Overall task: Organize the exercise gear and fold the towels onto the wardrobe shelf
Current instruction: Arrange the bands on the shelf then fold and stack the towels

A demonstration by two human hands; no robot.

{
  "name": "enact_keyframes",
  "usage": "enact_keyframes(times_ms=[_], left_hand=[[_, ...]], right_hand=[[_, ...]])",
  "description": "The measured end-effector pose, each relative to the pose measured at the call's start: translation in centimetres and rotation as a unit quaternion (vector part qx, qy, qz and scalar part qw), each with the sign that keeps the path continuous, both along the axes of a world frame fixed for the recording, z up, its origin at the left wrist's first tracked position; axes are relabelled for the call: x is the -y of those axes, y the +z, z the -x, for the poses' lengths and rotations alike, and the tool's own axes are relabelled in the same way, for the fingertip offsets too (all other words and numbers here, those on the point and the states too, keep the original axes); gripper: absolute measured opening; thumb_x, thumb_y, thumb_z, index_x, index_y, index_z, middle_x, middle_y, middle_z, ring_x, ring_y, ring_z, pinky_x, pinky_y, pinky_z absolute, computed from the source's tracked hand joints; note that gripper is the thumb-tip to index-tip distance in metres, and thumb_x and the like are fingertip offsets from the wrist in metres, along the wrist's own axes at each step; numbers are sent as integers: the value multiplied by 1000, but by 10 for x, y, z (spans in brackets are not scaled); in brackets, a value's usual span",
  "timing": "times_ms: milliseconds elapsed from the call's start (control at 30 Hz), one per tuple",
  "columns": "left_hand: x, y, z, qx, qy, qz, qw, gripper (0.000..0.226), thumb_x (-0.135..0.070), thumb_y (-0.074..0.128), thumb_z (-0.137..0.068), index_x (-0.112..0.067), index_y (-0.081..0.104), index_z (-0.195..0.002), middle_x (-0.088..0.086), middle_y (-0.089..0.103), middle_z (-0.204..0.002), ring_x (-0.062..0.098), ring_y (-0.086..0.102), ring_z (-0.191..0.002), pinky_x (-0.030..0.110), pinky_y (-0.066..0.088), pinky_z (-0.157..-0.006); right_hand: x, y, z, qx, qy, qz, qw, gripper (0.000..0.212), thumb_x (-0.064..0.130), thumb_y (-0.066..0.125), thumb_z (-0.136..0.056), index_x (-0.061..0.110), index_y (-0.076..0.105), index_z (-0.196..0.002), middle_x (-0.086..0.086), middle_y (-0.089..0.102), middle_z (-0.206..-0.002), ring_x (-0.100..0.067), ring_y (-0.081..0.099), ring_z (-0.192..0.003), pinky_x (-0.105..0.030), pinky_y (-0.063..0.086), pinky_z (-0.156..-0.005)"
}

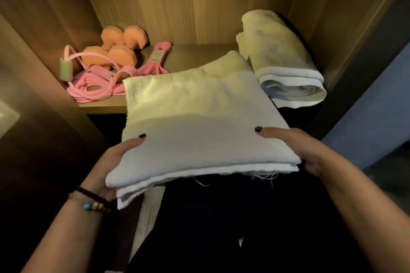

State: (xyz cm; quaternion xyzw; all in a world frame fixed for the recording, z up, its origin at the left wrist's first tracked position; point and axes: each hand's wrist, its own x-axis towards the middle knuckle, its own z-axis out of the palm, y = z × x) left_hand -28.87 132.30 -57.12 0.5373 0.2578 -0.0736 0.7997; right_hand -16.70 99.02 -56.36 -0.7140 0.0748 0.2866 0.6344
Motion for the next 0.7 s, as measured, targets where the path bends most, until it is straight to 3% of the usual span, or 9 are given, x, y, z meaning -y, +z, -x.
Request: enact_keyframes(times_ms=[67, 133, 200, 333, 500, 600, 700], left_hand=[[6, -8, 7, -8, -32, 12, 999, 36, -22, 63, -75, 0, 74, -101, 18, 72, -87, 26, 70, -69, 32, 55, -66], [11, -21, 13, -33, -38, 22, 999, 41, -21, 61, -82, -2, 63, -119, 19, 71, -100, 30, 70, -79, 36, 57, -68], [8, -27, 11, -26, -23, 59, 998, 34, -21, 57, -85, -3, 63, -113, 18, 72, -95, 30, 71, -76, 34, 59, -63], [0, -17, -10, -22, 22, 100, 995, 34, -26, 51, -85, -3, 69, -102, 15, 71, -83, 25, 71, -64, 33, 59, -55], [-4, -2, -28, -2, 24, 22, 999, 47, -18, 56, -88, -5, 51, -133, 21, 68, -110, 31, 72, -80, 37, 59, -60], [0, 10, -33, 73, 20, -23, 997, 35, -13, 52, -96, -14, 52, -131, 19, 66, -118, 34, 69, -95, 41, 59, -68], [21, 28, -35, 119, 14, -69, 990, 25, -13, 50, -98, -20, 58, -120, 10, 70, -112, 28, 69, -98, 39, 59, -71]], right_hand=[[5, -4, 0, -36, 29, 9, 999, 66, 34, 83, -51, 7, 69, -110, -12, 74, -101, -31, 68, -97, -41, 52, -92], [7, -10, 2, -61, 44, 10, 997, 54, 28, 76, -65, 6, 67, -113, -14, 73, -102, -31, 68, -96, -40, 52, -89], [8, -12, 0, -78, 44, -16, 996, 44, 26, 69, -74, 6, 66, -113, -16, 72, -104, -30, 68, -96, -40, 52, -88], [-3, -1, -15, -45, 55, -20, 997, 43, 27, 66, -78, 9, 63, -116, -15, 72, -105, -30, 68, -95, -41, 51, -87], [-23, 37, -33, 122, 95, 123, 980, 38, 17, 68, -84, 23, 55, -120, -4, 67, -107, -22, 64, -93, -33, 51, -74], [-37, 70, -30, 227, 132, 183, 948, 23, 18, 66, -86, 27, 55, -104, 2, 63, -99, -7, 56, -81, -20, 41, -60], [-61, 100, -13, 346, 174, 280, 879, 35, 27, 65, -84, 26, 53, -117, 0, 61, -108, -15, 56, -90, -31, 47, -72]])
